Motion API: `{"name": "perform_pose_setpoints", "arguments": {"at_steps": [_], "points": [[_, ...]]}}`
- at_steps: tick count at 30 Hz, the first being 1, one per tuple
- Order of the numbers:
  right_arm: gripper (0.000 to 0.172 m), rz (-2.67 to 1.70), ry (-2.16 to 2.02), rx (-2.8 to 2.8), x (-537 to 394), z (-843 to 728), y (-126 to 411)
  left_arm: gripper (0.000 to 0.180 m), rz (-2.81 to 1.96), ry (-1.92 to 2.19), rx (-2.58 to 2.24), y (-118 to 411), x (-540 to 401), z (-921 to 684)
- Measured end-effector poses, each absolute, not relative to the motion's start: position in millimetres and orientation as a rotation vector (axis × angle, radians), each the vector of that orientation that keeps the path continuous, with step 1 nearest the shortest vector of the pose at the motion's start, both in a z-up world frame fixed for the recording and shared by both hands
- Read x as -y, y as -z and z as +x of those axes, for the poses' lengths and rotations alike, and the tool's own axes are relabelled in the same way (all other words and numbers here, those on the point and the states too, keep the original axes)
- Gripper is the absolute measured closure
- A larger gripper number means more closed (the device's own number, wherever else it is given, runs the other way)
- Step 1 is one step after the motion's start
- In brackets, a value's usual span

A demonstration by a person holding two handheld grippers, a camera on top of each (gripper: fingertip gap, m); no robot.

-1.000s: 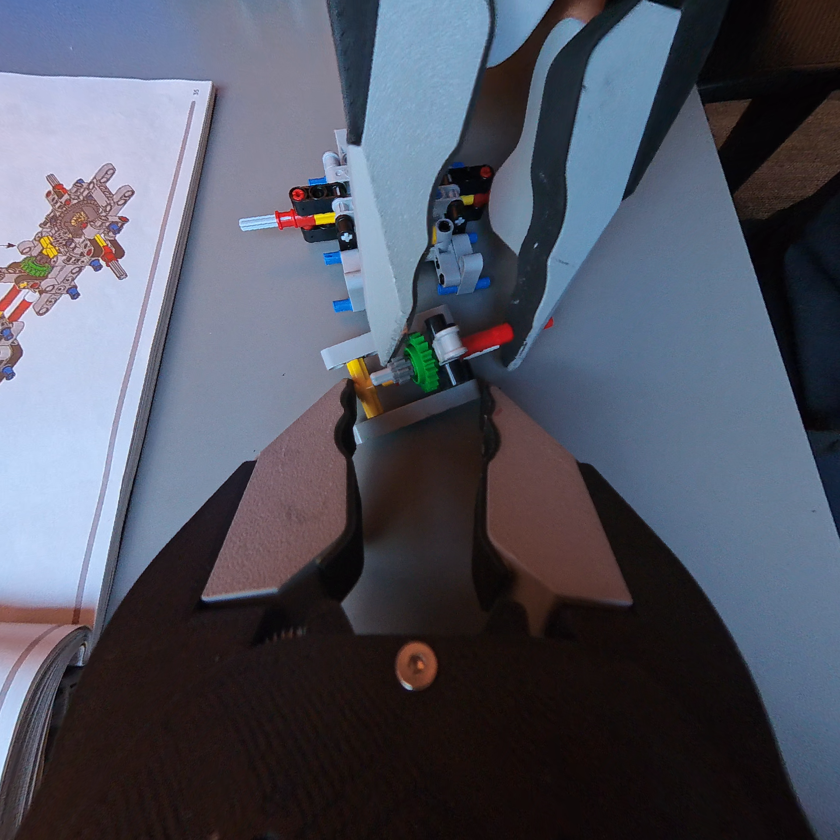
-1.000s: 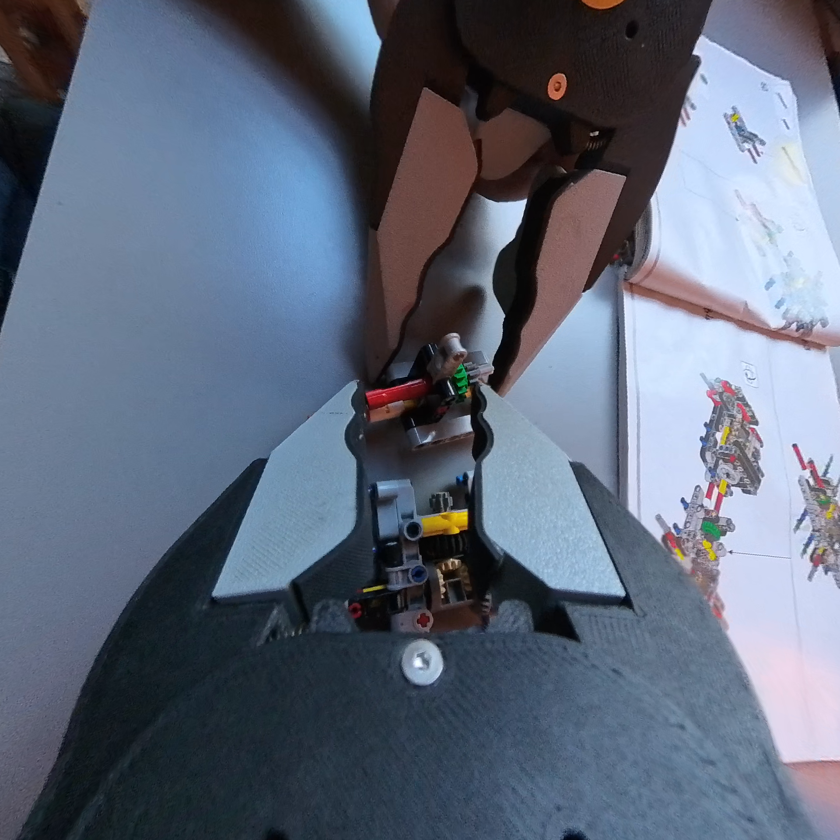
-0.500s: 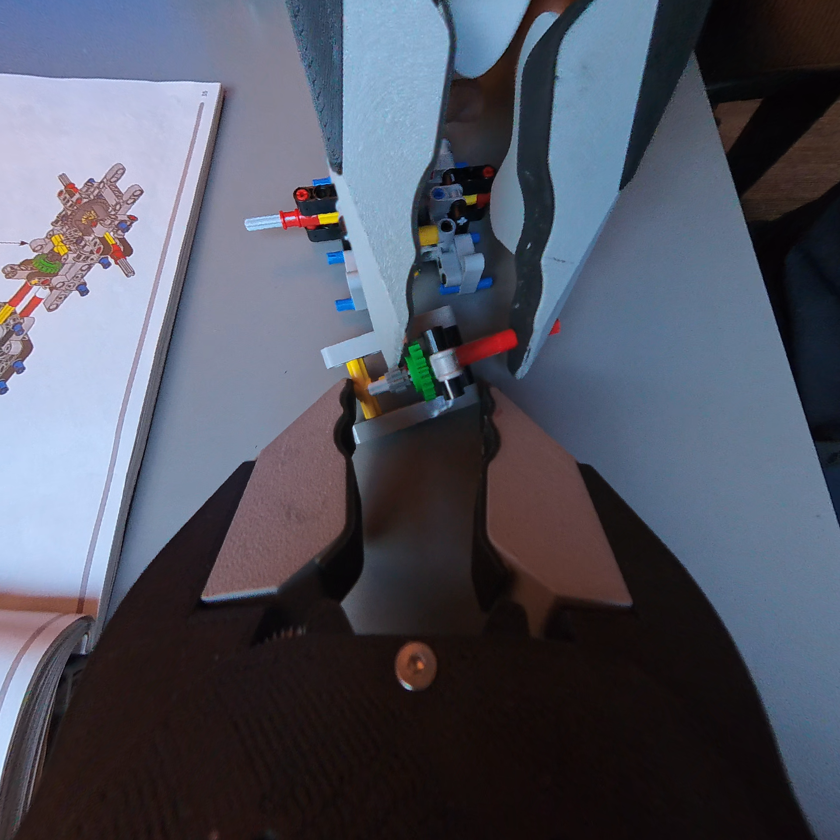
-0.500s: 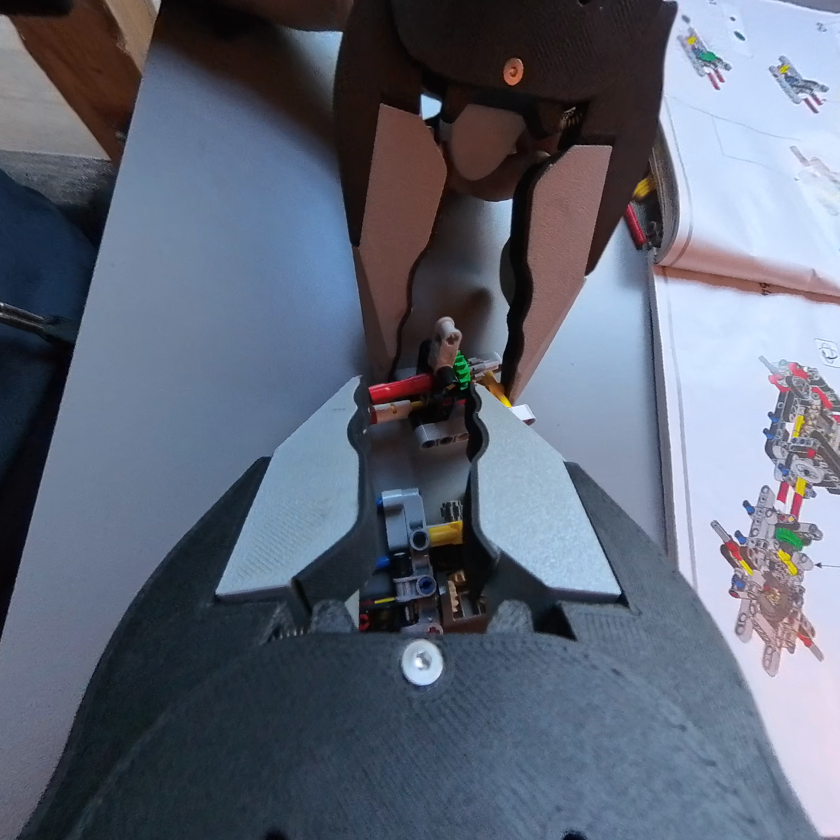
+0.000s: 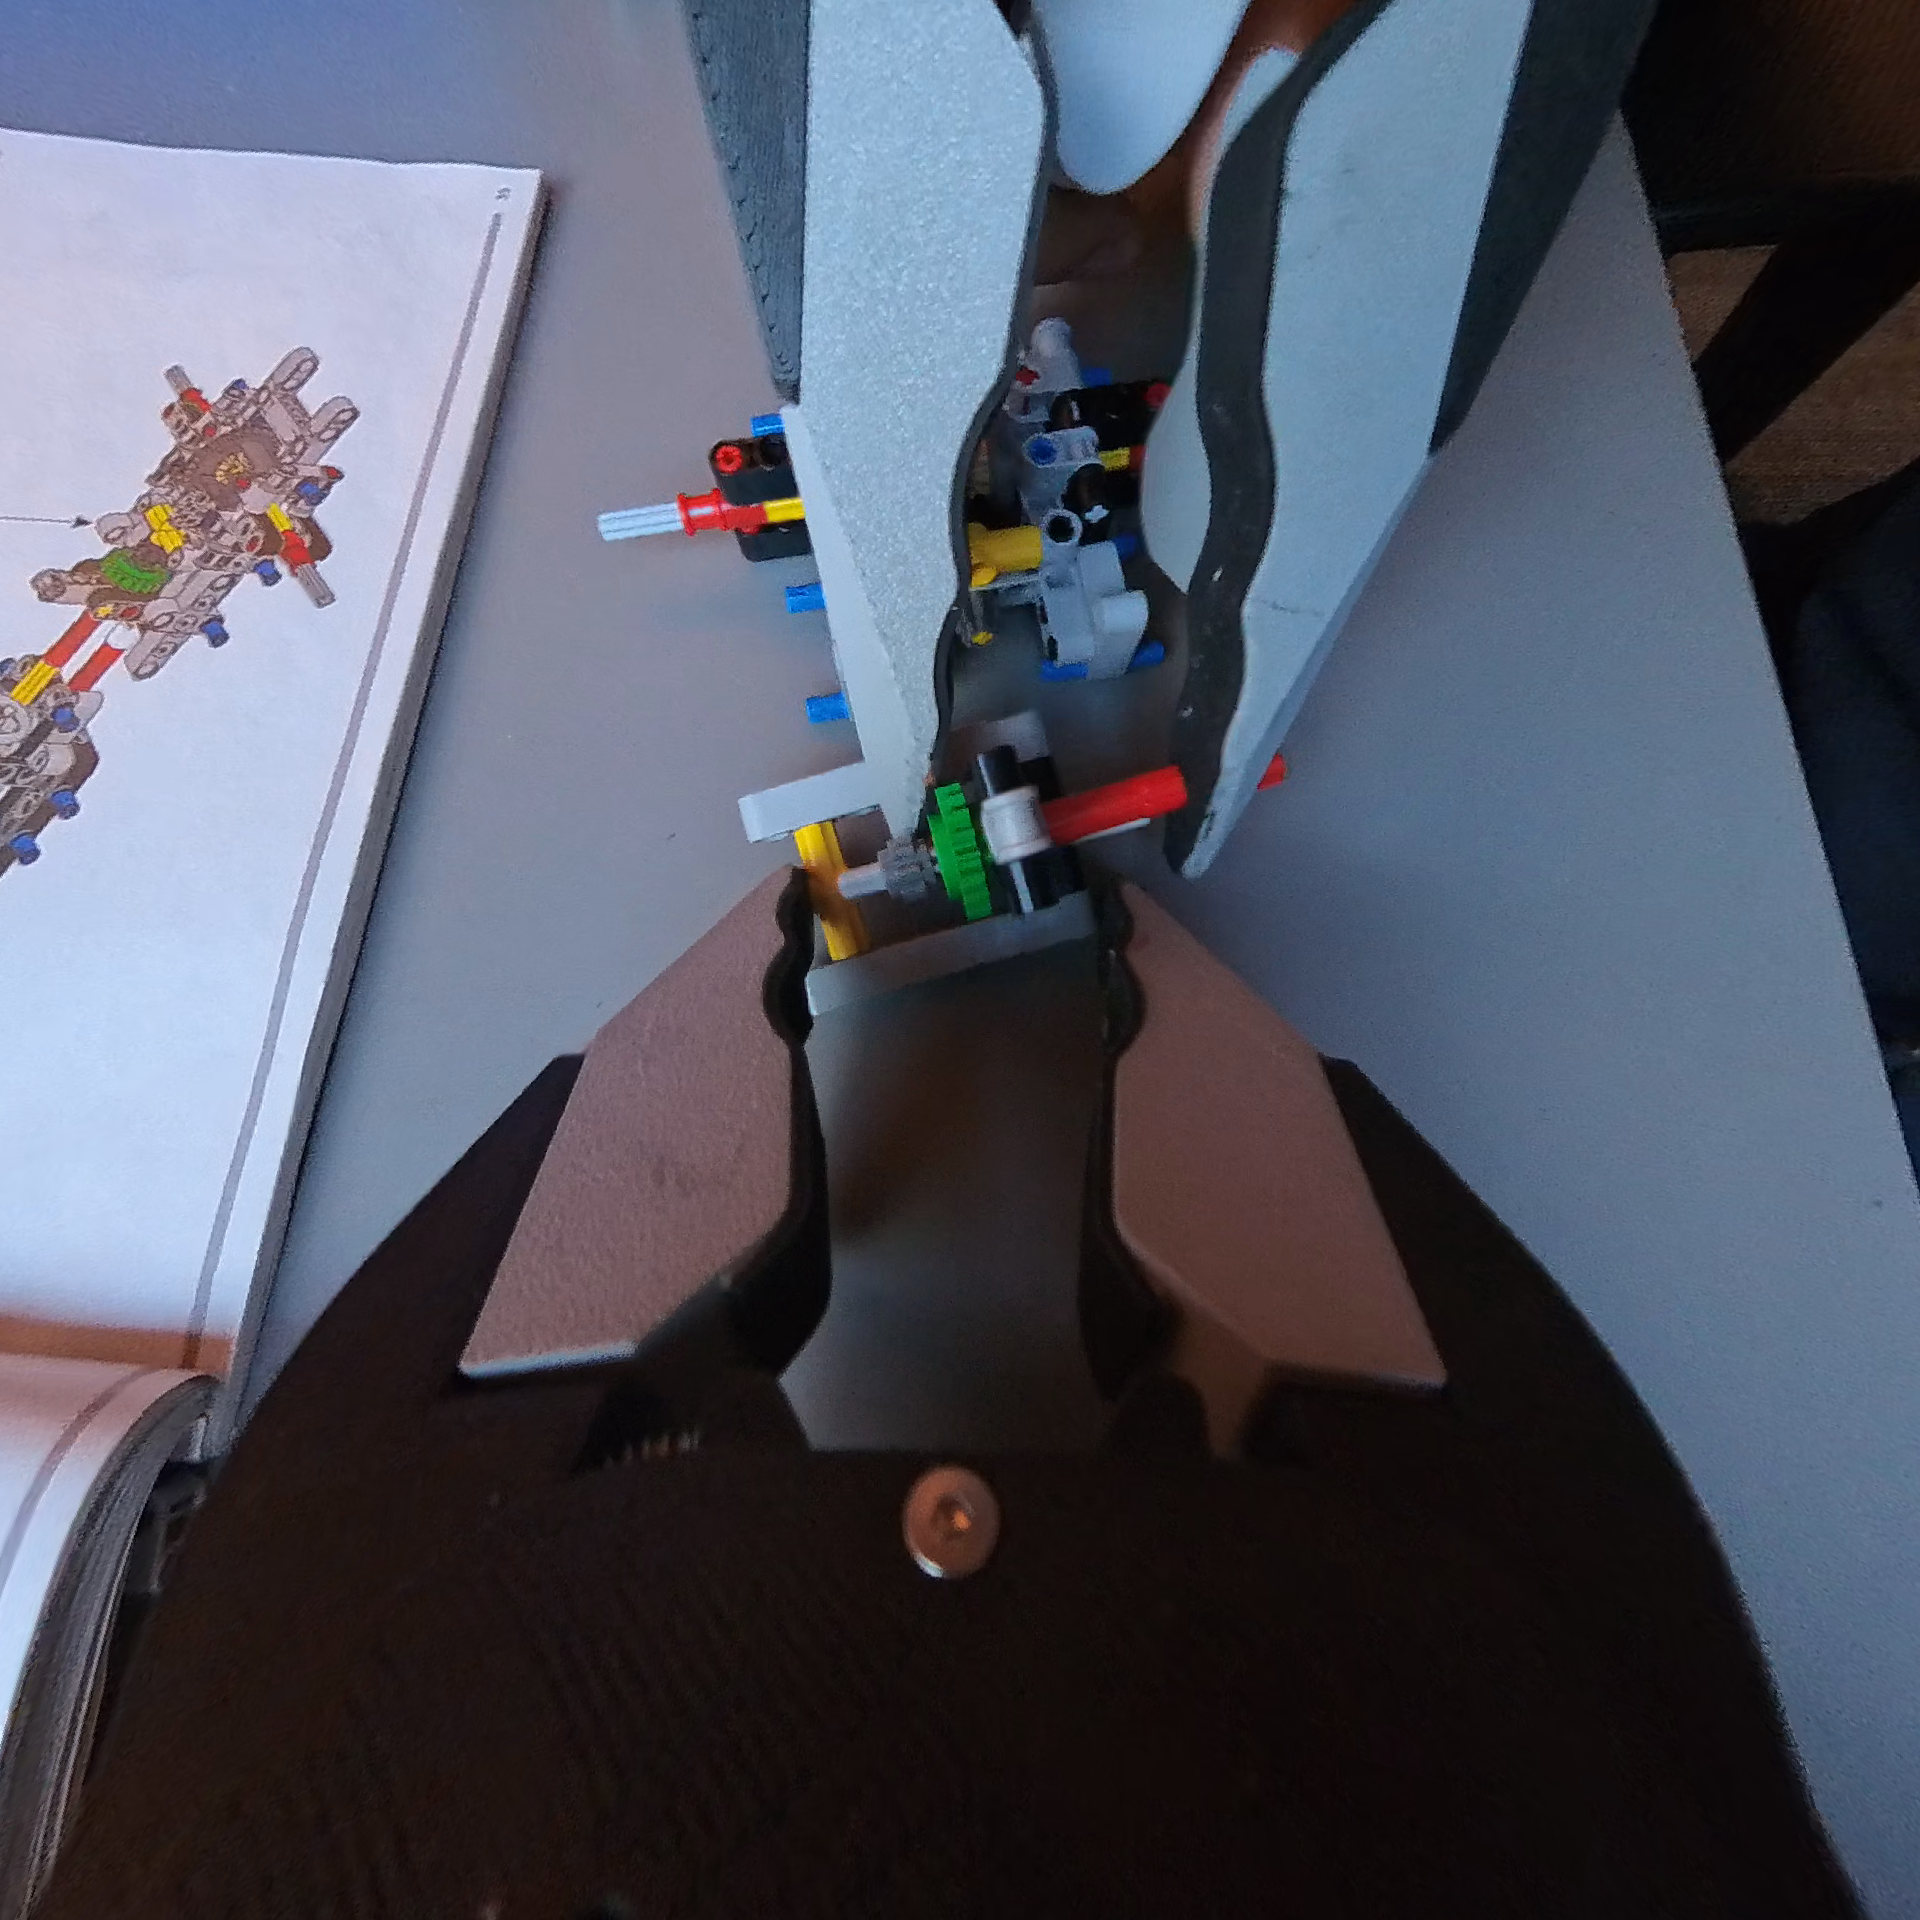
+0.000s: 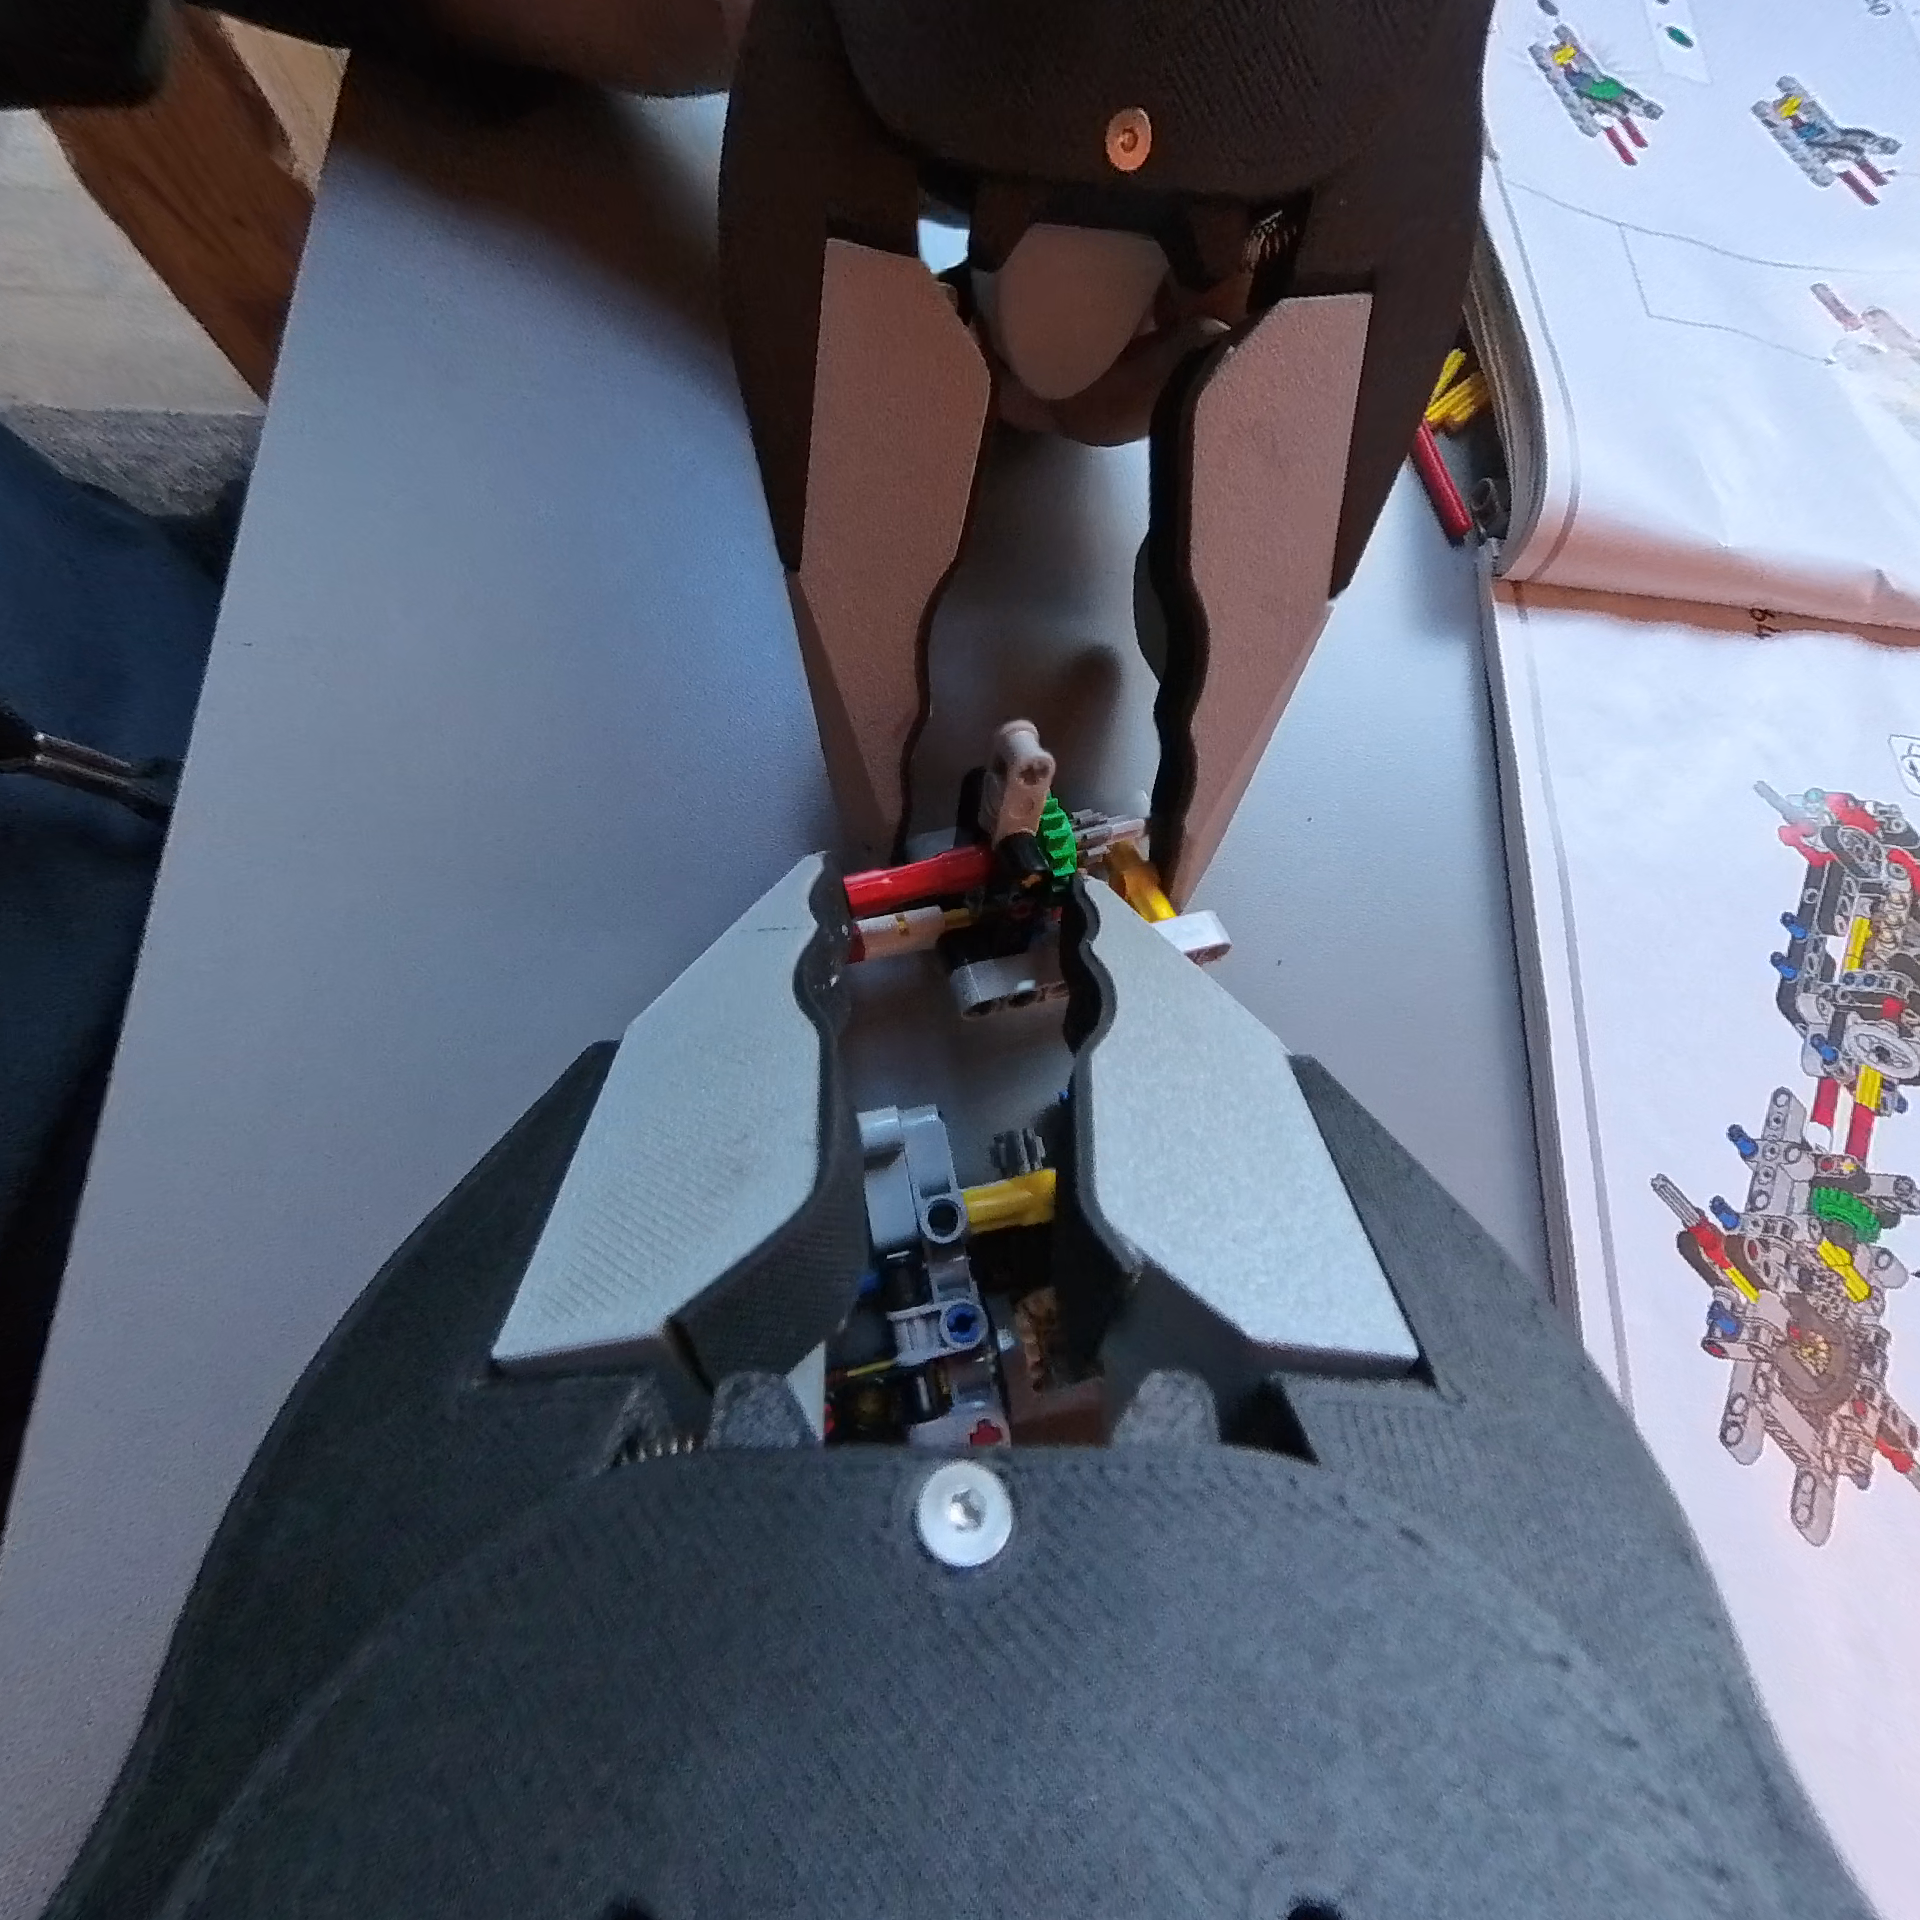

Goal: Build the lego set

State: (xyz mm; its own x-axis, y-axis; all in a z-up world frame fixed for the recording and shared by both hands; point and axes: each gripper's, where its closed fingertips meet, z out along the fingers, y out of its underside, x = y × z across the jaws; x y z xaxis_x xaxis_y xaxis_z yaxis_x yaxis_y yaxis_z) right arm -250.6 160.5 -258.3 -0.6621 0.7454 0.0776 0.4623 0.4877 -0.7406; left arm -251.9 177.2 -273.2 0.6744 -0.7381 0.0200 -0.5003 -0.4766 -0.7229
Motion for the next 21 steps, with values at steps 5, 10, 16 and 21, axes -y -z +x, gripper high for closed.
{"name": "perform_pose_setpoints", "arguments": {"at_steps": [5, 10, 16, 21], "points": [[0.133, -0.862, -0.735, 2.320, -165.2, -255.8, 265.3, 0.131, -2.198, 0.410, -0.882, 272.2, -178.1, -261.6], [0.132, -0.837, -0.642, 2.295, -165.8, -256.6, 264.7, 0.141, -2.168, 0.430, -0.824, 263.9, -175.7, -268.5], [0.132, -0.832, -0.650, 2.261, -165.2, -259.9, 264.1, 0.145, -2.149, 0.315, -0.868, 262.1, -175.8, -273.7], [0.132, -0.862, -0.680, 2.253, -169.7, -261.5, 264.2, 0.171, -2.116, 0.280, -0.907, 256.7, -171.9, -274.9]]}}
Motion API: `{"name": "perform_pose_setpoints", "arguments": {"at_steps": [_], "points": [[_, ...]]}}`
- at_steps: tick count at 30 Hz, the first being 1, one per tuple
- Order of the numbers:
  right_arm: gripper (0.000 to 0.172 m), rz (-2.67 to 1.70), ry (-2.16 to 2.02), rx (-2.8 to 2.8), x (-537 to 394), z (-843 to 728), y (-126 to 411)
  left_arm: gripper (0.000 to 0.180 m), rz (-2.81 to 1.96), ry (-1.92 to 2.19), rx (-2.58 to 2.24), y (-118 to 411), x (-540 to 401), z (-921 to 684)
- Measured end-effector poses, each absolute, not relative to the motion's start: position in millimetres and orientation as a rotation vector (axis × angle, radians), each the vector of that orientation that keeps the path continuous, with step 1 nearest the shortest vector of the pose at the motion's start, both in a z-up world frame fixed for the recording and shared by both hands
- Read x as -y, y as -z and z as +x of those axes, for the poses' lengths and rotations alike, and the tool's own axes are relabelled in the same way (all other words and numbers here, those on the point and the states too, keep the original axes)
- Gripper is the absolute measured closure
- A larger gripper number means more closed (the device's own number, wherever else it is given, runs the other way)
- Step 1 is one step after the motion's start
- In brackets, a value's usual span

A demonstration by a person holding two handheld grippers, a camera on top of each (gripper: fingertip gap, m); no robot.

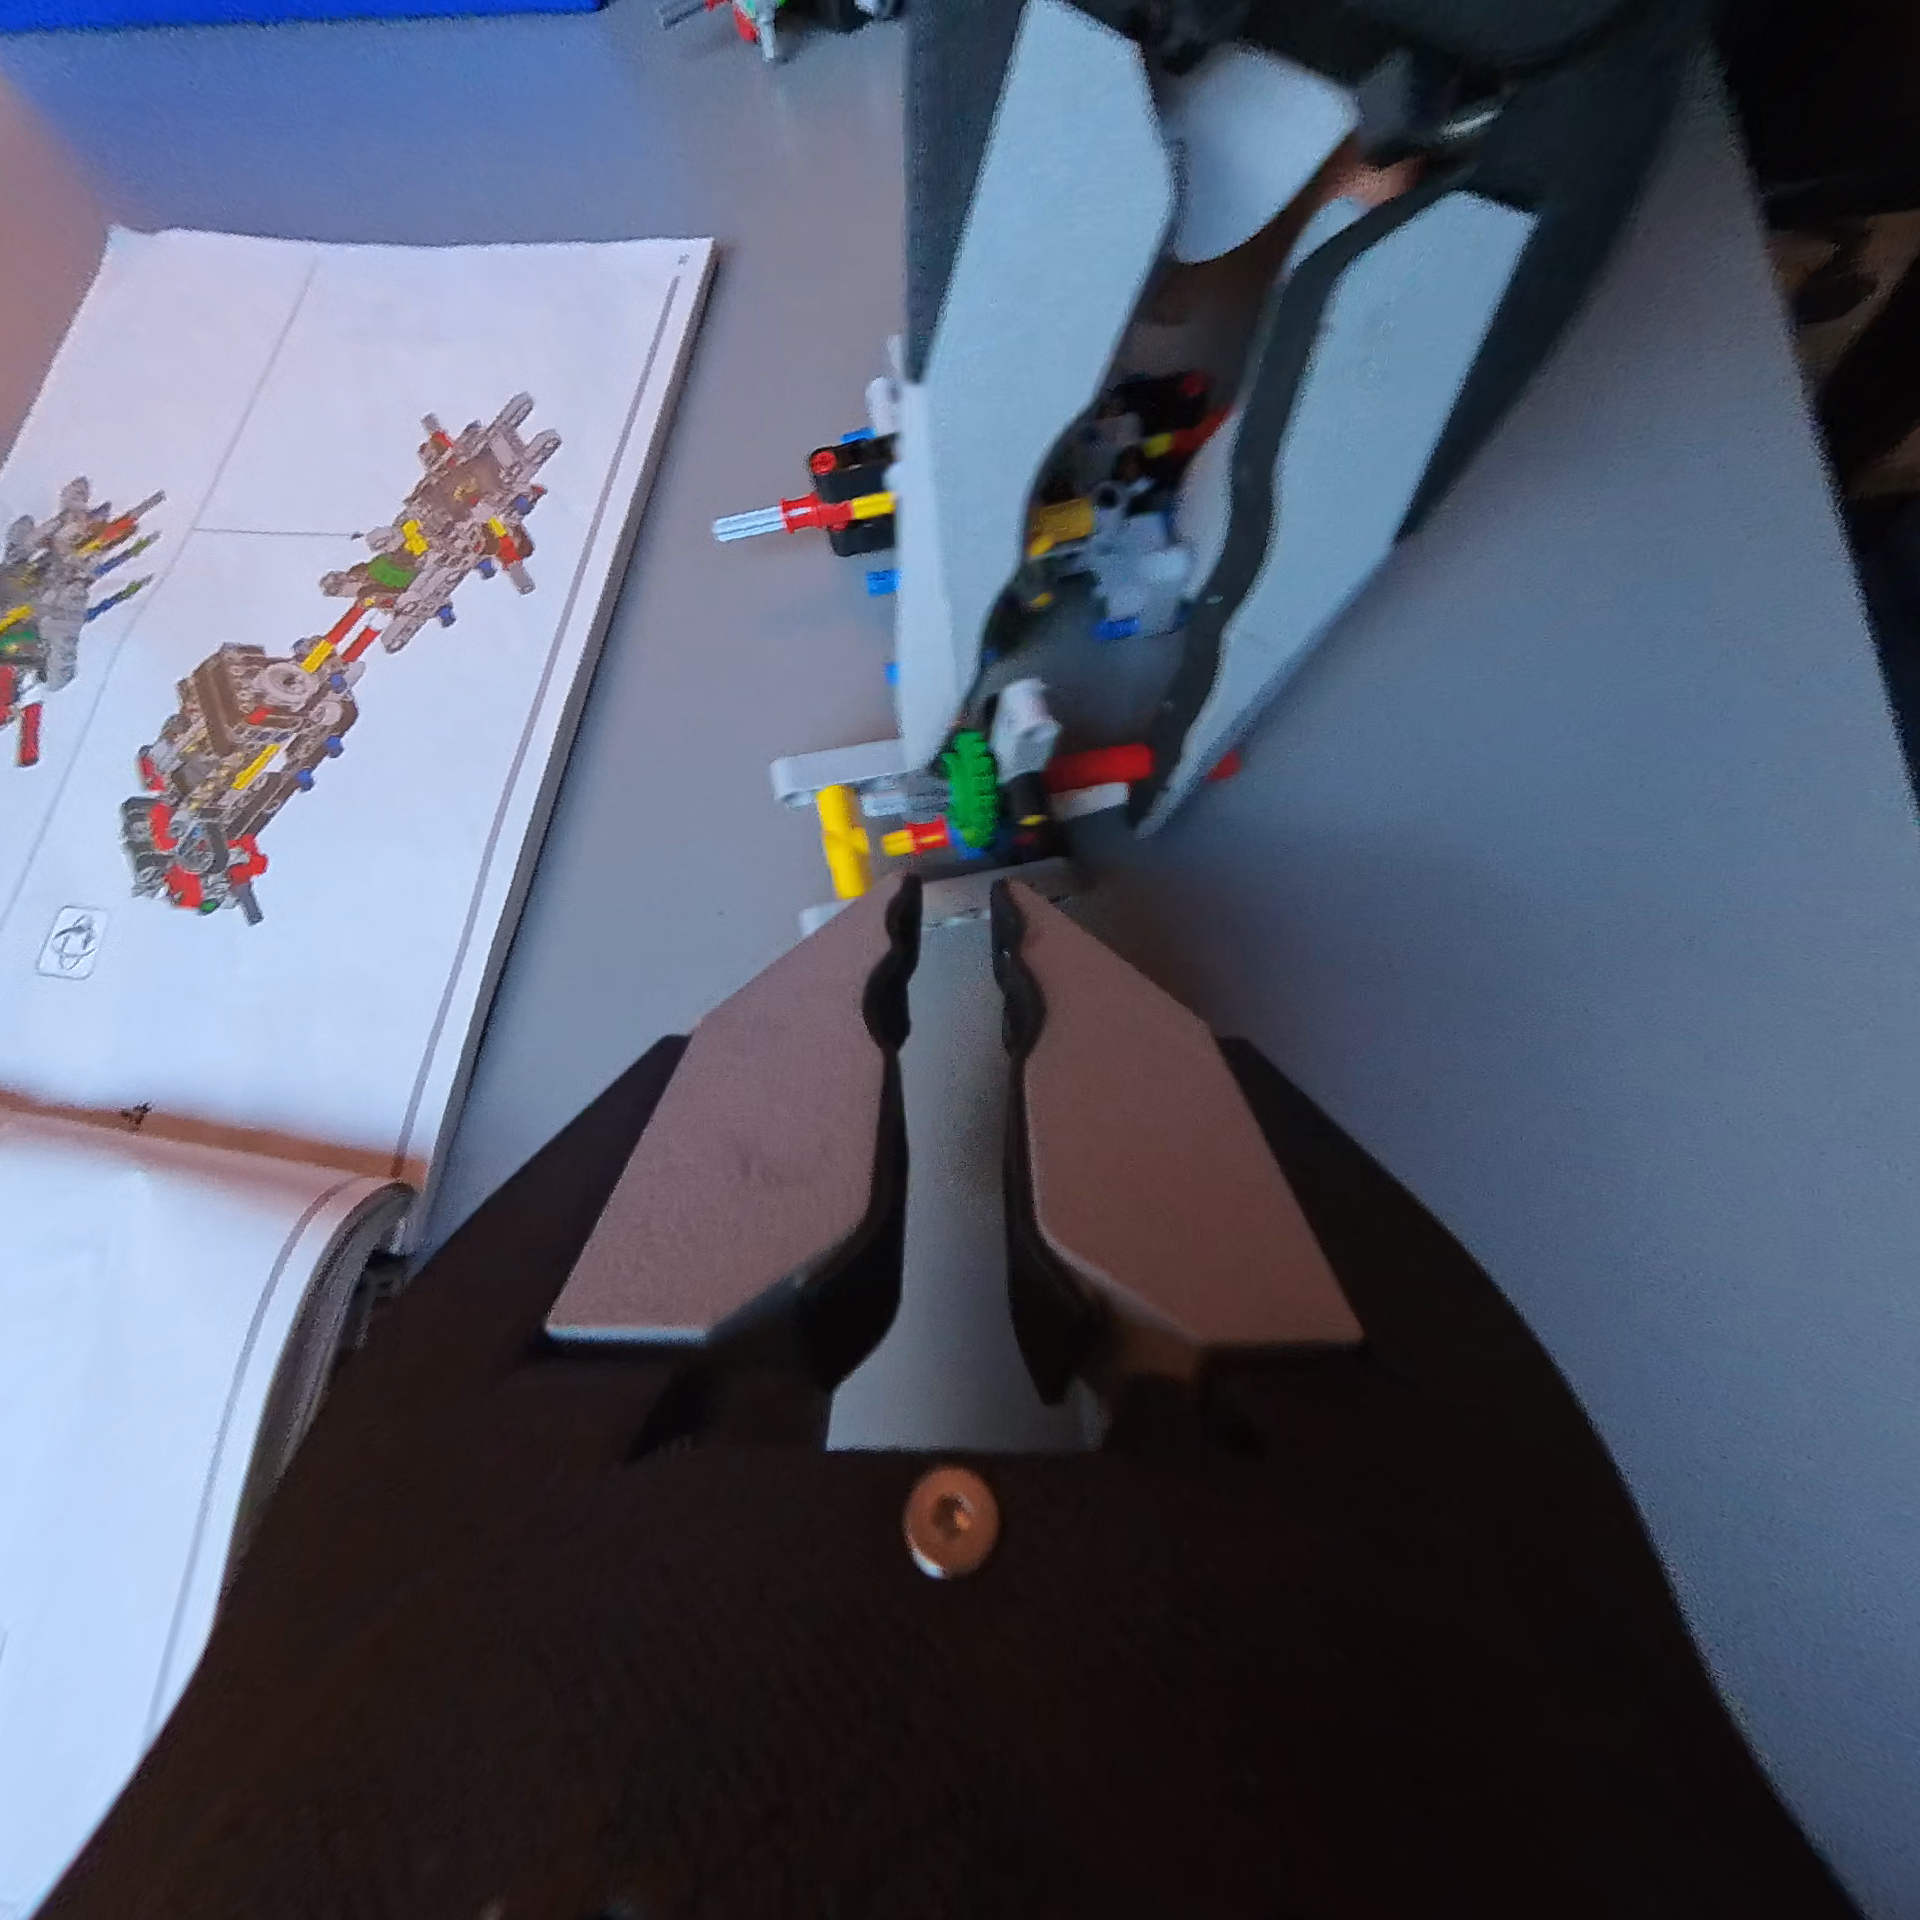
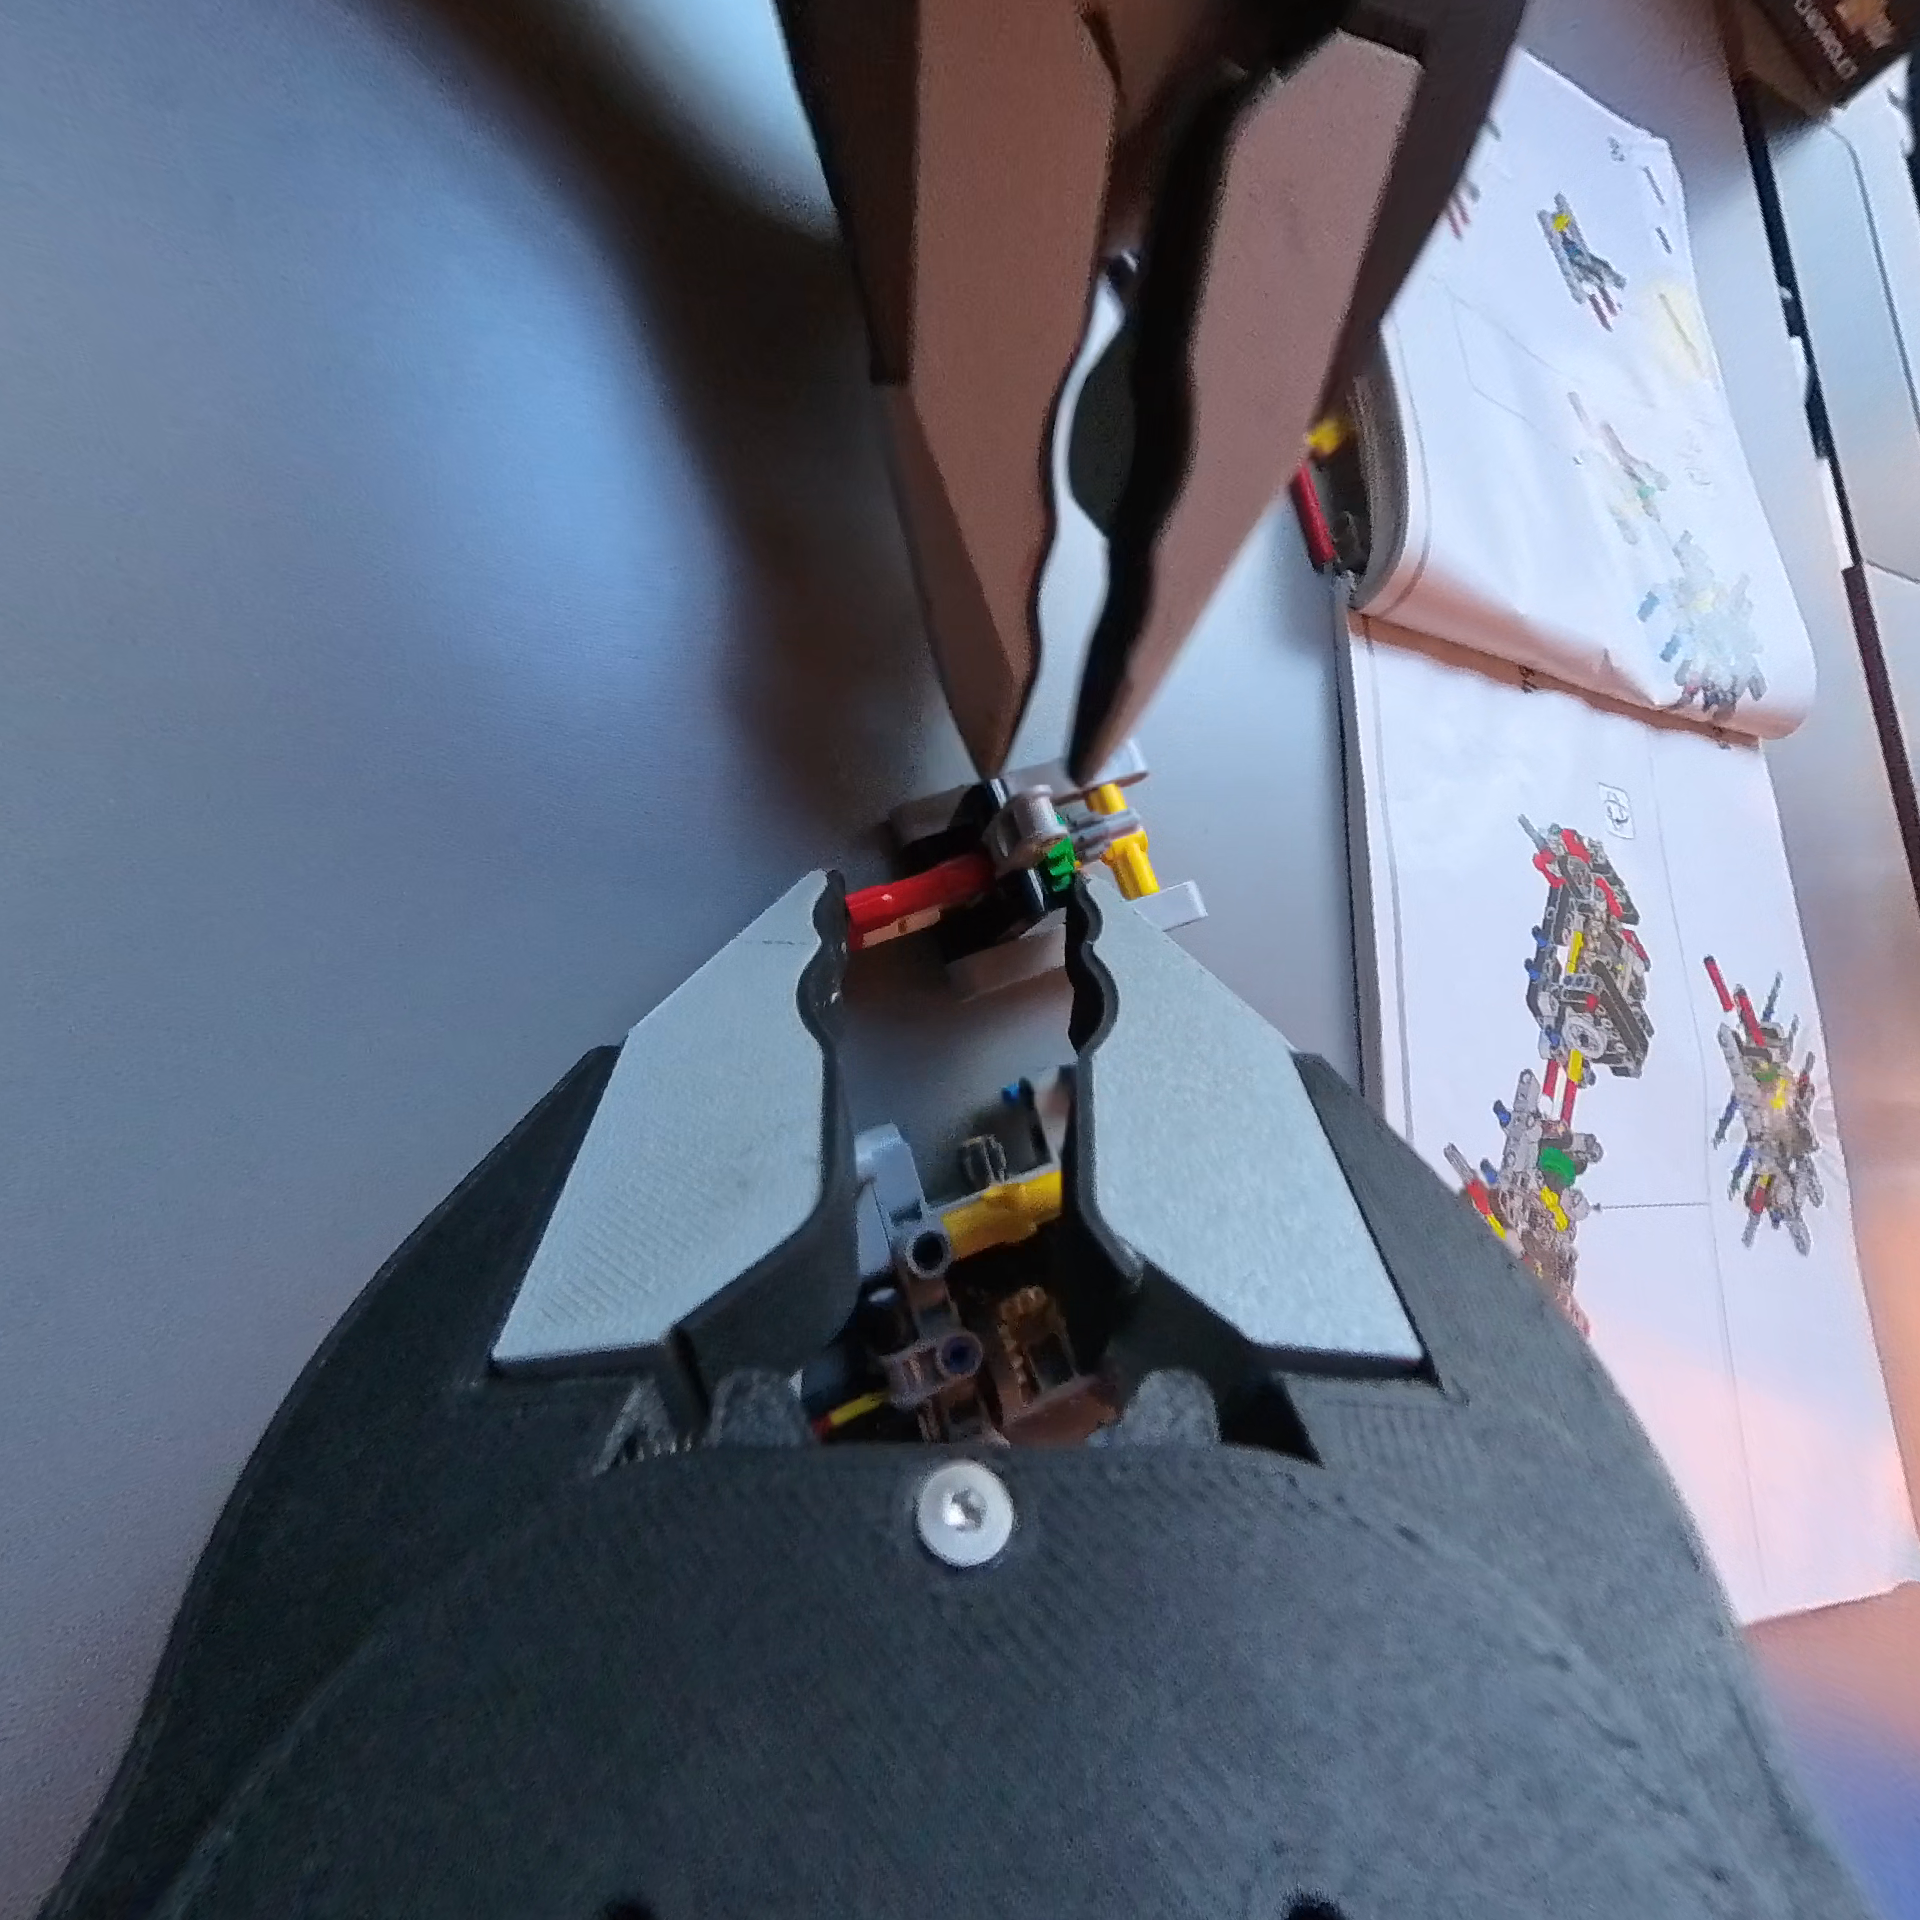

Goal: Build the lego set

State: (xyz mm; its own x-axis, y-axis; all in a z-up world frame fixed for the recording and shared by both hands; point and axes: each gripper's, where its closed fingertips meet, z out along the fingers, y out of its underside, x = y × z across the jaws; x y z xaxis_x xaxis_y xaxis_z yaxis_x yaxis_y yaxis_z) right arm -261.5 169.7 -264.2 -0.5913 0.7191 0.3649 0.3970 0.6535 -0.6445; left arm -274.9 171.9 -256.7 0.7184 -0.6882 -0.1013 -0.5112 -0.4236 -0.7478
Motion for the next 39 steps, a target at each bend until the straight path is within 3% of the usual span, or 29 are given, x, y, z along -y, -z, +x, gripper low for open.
{"name": "perform_pose_setpoints", "arguments": {"at_steps": [6, 10, 39], "points": [[0.132, -0.861, -0.770, 2.263, -167.4, -258.8, 262.3, 0.142, -2.144, 0.339, -0.910, 267.2, -172.2, -258.3], [0.132, -0.845, -0.769, 2.266, -164.6, -258.3, 261.9, 0.152, -2.124, 0.302, -0.942, 267.3, -171.9, -257.5], [0.130, -0.838, -0.784, 2.272, -166.8, -259.1, 263.0, 0.163, -2.085, 0.262, -0.990, 266.3, -172.0, -257.5]]}}
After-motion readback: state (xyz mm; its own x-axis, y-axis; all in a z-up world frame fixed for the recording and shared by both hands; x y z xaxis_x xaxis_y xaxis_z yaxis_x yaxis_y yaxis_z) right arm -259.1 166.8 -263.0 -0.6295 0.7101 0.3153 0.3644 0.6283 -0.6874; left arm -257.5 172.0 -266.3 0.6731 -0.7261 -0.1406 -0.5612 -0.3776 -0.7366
